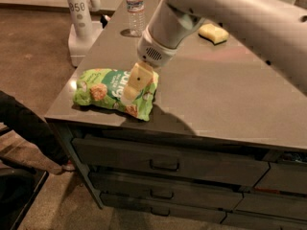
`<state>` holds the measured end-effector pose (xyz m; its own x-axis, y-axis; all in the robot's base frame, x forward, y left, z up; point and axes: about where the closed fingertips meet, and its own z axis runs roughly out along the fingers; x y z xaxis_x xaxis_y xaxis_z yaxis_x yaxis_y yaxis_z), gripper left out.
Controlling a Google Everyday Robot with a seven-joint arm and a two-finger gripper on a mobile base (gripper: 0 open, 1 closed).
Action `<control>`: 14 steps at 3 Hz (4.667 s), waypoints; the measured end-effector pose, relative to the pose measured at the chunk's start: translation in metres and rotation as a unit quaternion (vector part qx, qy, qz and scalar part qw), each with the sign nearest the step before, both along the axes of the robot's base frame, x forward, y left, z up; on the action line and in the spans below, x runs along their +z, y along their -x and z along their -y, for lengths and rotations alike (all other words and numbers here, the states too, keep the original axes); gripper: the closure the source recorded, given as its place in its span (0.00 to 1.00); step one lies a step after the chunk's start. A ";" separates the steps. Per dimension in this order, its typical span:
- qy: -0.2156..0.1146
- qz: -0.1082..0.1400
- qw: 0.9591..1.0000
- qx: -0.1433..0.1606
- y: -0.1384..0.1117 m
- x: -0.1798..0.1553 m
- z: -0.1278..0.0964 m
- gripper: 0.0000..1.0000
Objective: Move green rice chip bag near sponge
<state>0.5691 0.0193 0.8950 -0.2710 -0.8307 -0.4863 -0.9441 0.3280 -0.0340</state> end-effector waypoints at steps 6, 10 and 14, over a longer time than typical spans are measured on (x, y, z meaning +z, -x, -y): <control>-0.048 0.002 0.997 -0.060 -0.039 0.009 -0.002 0.99; -0.036 0.038 0.981 -0.189 -0.091 0.047 0.110 1.00; 0.001 0.064 0.927 -0.371 -0.203 0.039 0.180 1.00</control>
Offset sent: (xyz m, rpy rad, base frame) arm 0.0027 0.0718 -0.0389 0.0288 0.0740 0.0828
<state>0.7717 -0.1605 0.9337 -0.7078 -0.4405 -0.5523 -0.4475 0.8845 -0.1319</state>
